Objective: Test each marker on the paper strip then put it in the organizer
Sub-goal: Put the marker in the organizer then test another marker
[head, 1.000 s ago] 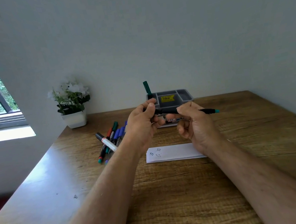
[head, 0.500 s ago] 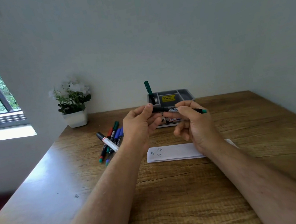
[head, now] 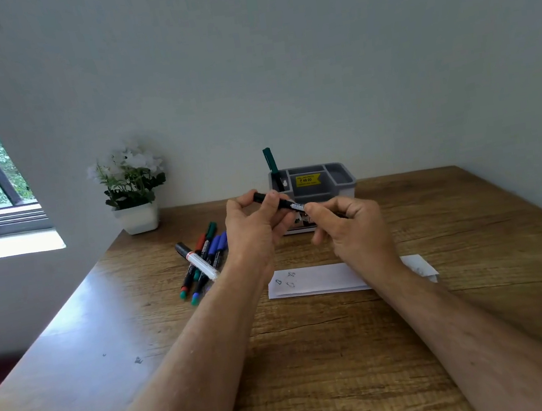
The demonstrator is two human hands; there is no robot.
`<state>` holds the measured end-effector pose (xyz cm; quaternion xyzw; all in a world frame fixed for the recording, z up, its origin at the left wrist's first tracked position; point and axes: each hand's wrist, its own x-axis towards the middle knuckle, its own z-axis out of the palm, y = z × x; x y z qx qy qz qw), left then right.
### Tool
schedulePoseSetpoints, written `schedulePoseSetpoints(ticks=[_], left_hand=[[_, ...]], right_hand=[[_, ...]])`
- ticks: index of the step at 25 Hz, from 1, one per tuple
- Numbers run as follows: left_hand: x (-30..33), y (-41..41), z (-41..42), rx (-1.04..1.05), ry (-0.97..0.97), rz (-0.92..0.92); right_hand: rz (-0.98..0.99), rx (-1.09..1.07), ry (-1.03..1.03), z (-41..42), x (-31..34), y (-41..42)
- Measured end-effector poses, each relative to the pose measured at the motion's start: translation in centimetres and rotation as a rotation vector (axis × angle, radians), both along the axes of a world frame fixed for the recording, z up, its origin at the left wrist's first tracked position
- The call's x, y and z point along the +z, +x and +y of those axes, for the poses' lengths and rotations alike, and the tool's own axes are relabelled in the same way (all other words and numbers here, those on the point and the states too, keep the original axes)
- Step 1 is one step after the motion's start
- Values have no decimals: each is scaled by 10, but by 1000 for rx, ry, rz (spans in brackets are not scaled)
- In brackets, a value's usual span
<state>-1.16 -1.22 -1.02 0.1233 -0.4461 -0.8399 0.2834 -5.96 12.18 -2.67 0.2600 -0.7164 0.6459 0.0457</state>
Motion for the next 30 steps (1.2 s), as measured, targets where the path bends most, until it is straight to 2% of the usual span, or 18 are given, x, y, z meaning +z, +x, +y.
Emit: schedulePoseSetpoints(ticks=[11, 16, 22, 26, 30], left_hand=[[-3, 1, 5, 24, -38, 11], [-1, 2, 8, 158, -149, 32], [22, 2, 12, 366, -401, 165], [40, -19, 21, 442, -632, 179], [54, -49, 31, 449, -753, 179]], right_hand=[[-147, 103, 10, 1, 3, -5], [-187, 141, 40, -3, 5, -1], [-318, 287, 155, -1, 8, -1], [-421, 234, 270, -6, 14, 0], [-462, 247, 268, -7, 13, -3]])
